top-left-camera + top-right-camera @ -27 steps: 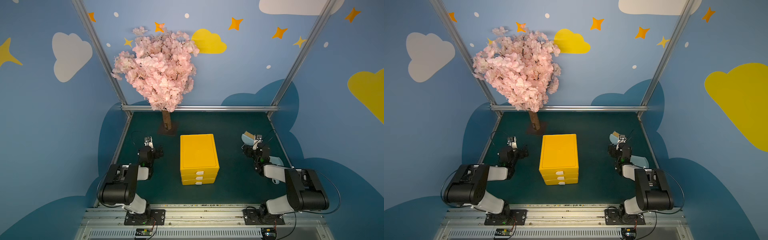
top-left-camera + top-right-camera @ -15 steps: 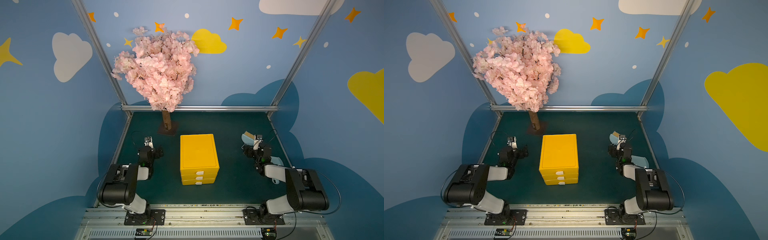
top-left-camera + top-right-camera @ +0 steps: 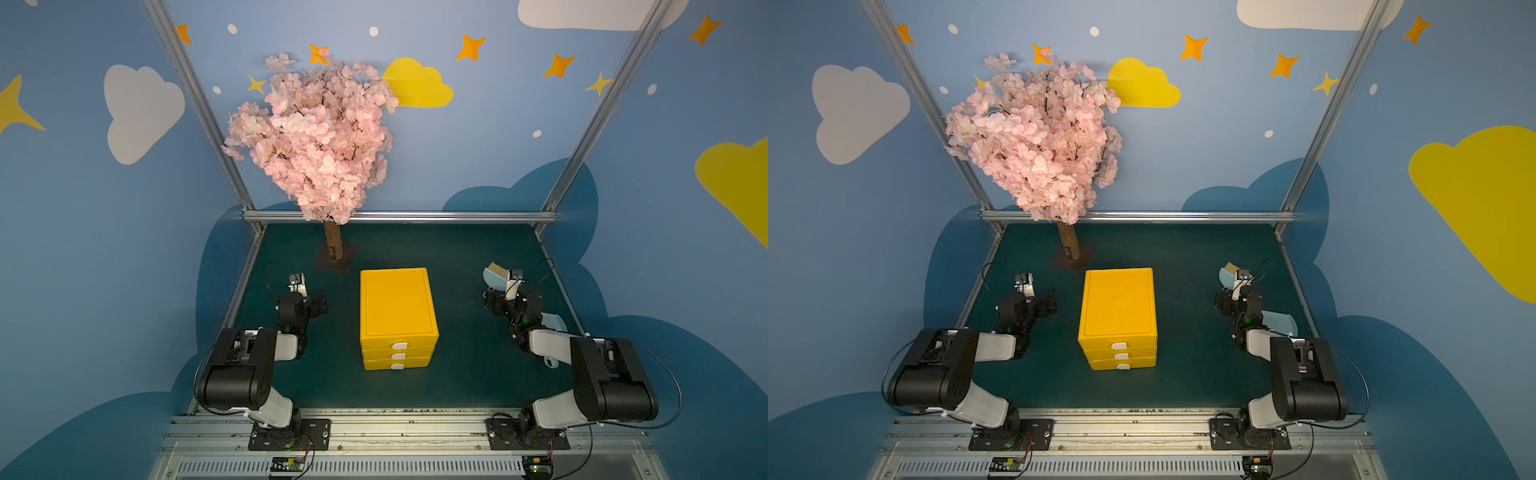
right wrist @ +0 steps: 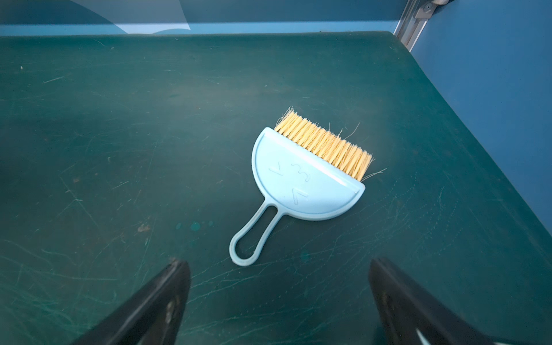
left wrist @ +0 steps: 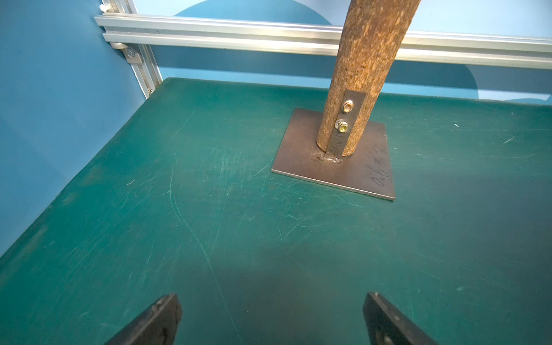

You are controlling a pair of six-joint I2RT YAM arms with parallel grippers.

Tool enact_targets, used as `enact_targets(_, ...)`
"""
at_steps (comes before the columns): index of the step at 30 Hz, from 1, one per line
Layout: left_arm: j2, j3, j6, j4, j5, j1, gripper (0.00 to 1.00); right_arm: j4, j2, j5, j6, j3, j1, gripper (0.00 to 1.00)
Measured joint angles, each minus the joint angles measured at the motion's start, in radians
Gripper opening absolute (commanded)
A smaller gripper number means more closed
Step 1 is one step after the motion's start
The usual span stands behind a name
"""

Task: Take the seed bags out of the drawer
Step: Adjust the storage box at the center of the board.

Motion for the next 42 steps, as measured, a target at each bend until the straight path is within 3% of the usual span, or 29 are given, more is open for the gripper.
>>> enact_targets(6, -0.002, 0.000, 0.000, -0.001, -0.027, -0.011, 1.00, 0.000, 0.000, -0.002, 0.000, 0.000, 0.000, 0.99)
enact_targets(10, -0.049, 0.034, 0.012, -0.100, -0.080, -0.043, 1.00, -0.037, -0.009, 0.003, 0.008, 0.012, 0.000, 0.99)
enact_targets(16, -0.164, 0.250, -0.037, -0.416, -0.209, -0.082, 1.00, -0.449, -0.056, 0.081, 0.091, 0.280, 0.000, 0.98)
enact_targets(18, -0.232, 0.278, -0.081, -0.497, -0.239, -0.094, 0.95, -0.549, -0.062, 0.096, 0.148, 0.365, -0.003, 0.82)
enact_targets(20, -0.301, 0.298, -0.153, -0.599, -0.249, -0.106, 0.90, -0.653, -0.063, 0.039, 0.212, 0.426, -0.020, 0.41)
enact_targets(21, -0.331, 0.307, -0.191, -0.651, -0.243, -0.110, 0.87, -0.697, -0.061, -0.013, 0.235, 0.442, -0.032, 0.30)
enact_targets(24, -0.435, 0.333, -0.305, -0.822, -0.161, -0.115, 0.68, -0.782, -0.052, -0.202, 0.286, 0.447, -0.059, 0.15)
enact_targets(25, -0.473, 0.336, -0.337, -0.872, -0.118, -0.116, 0.63, -0.795, -0.052, -0.272, 0.304, 0.435, -0.059, 0.04)
enact_targets(26, -0.510, 0.337, -0.368, -0.918, -0.070, -0.119, 0.61, -0.800, -0.055, -0.339, 0.318, 0.416, -0.052, 0.00)
enact_targets(31, -0.636, 0.322, -0.483, -1.106, 0.138, -0.166, 0.55, -0.832, -0.149, -0.541, 0.368, 0.321, 0.053, 0.00)
enact_targets(37, -0.742, 0.199, -0.612, -1.226, 0.302, -0.257, 0.42, -0.871, -0.299, -0.612, 0.373, 0.321, 0.196, 0.00)
enact_targets(42, -0.721, 0.116, -0.697, -1.221, 0.368, -0.341, 0.33, -0.848, -0.294, -0.642, 0.412, 0.292, 0.249, 0.00)
